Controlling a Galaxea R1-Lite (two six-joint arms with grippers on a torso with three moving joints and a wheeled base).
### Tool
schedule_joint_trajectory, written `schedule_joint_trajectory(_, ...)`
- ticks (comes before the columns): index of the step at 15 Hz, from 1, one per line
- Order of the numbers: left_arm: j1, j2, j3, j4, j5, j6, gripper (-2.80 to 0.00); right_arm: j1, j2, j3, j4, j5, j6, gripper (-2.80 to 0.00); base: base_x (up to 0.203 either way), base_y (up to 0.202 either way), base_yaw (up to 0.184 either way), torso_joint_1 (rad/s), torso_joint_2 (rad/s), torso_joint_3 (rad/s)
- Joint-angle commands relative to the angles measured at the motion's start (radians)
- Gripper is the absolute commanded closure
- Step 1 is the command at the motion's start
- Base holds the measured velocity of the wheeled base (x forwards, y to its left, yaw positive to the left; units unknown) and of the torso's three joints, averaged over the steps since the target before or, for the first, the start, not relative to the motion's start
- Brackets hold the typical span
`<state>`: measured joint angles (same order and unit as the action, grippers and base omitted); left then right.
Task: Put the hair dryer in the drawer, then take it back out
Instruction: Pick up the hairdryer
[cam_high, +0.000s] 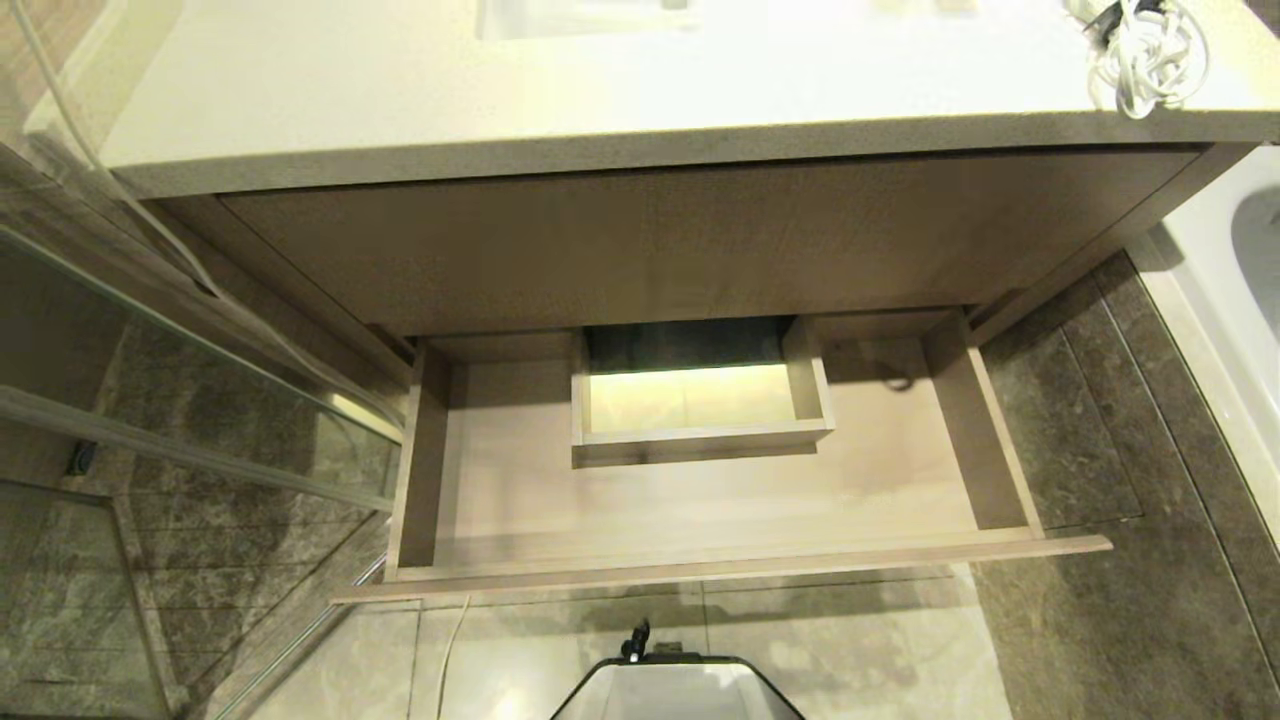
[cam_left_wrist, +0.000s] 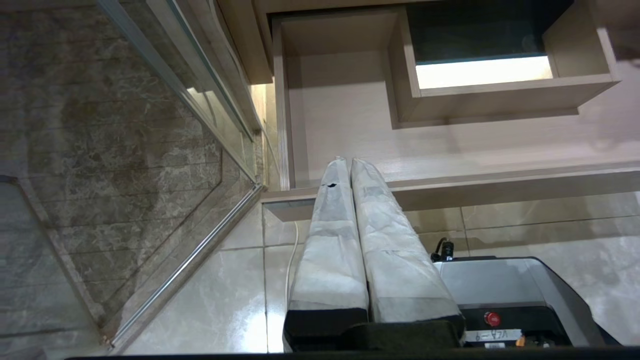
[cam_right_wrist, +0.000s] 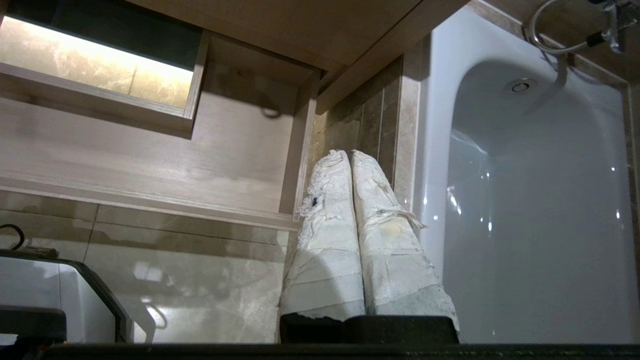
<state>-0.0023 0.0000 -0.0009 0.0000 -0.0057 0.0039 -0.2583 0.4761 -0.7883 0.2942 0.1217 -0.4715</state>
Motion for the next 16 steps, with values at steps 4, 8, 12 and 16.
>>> schedule_joint_trajectory(4, 0.001, 0.0, 0.001, 0.0, 0.0, 0.001, 0.0, -0.01, 0.016, -0.008, -0.01, 0.001, -0.007, 0.0, 0.0, 0.0, 0.0, 0.119, -0.06, 0.059)
schedule_joint_trajectory(8, -0.001, 0.0, 0.002, 0.0, 0.0, -0.001, 0.0, -0.016, 0.029, -0.024, -0.013, 0.001, -0.007, 0.0, 0.0, 0.0, 0.0, 0.286, -0.02, 0.258)
schedule_joint_trajectory(12, 0.001, 0.0, 0.001, 0.0, 0.0, -0.001, 0.0, -0.016, 0.035, -0.032, -0.025, 0.001, 0.001, 0.0, 0.0, 0.0, 0.0, 0.325, -0.06, 0.254)
schedule_joint_trajectory(16, -0.001, 0.0, 0.001, 0.0, 0.0, -0.001, 0.0, -0.018, 0.044, -0.057, -0.023, 0.001, 0.002, 0.0, 0.0, 0.0, 0.0, 0.343, -0.12, 0.229)
